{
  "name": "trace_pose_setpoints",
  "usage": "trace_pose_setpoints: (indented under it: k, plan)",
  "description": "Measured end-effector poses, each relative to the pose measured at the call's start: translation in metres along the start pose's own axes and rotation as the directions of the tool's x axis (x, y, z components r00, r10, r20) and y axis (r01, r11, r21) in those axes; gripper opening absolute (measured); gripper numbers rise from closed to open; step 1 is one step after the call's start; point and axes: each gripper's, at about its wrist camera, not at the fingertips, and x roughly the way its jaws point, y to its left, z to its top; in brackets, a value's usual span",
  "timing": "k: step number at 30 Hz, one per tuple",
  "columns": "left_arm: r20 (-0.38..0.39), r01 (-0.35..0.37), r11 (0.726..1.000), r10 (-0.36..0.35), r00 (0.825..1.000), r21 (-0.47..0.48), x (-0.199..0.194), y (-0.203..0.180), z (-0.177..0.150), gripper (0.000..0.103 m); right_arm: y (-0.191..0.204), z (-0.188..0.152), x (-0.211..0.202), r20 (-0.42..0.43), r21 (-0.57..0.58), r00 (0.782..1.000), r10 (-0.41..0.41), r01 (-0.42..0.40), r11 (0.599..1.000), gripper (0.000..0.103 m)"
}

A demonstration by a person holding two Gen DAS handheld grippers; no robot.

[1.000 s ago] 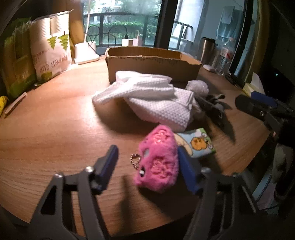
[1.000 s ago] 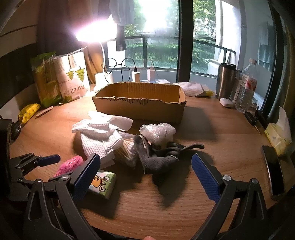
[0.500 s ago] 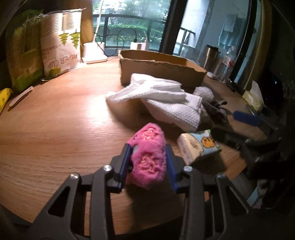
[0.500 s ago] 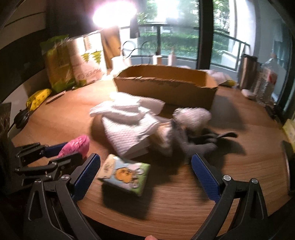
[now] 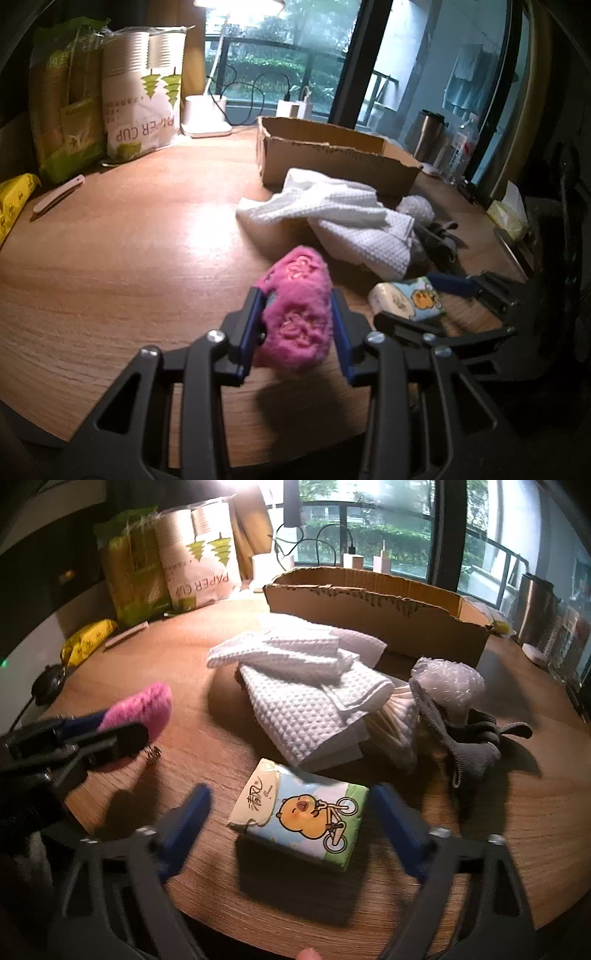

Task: Organize soft objects
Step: 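Grasp the duck-print tissue pack with the right gripper, then carry the pink pouch with the left gripper while the right carries the tissue pack to the box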

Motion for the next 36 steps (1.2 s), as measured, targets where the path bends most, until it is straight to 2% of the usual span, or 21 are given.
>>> trace_pose_setpoints:
  k: [1,5,12,22,36]
  plan:
    - [0.000,0.002,1.000,-0.002,1.000,0.001,0.000,-0.001,0.001,0.037,0.000,-0.001,0.001,-0.004,-0.005,1.000,-0.004,0.004,1.000,0.075]
    - [-0.001,0.005,1.000,-0.005,1.000,0.010,0.000,-0.006,0.002,0.037,0.000,-0.001,0.000,-0.007,-0.020,1.000,0.014,-0.014,1.000,0.075]
    - [0.010,0.003,0.999,-0.003,1.000,0.037,0.000,-0.018,0.011,0.037,-0.004,0.005,-0.022,0.054,-0.040,0.998,0.022,-0.020,0.999,0.075]
    - [0.026,0.010,0.998,-0.011,1.000,0.069,-0.003,-0.039,0.028,0.037,-0.027,0.020,-0.051,0.135,-0.010,0.991,0.004,-0.003,1.000,0.075]
    - [0.048,0.021,0.994,-0.026,0.998,0.108,0.005,-0.064,0.058,0.037,-0.066,0.042,-0.065,0.202,0.027,0.979,-0.017,0.012,1.000,0.075]
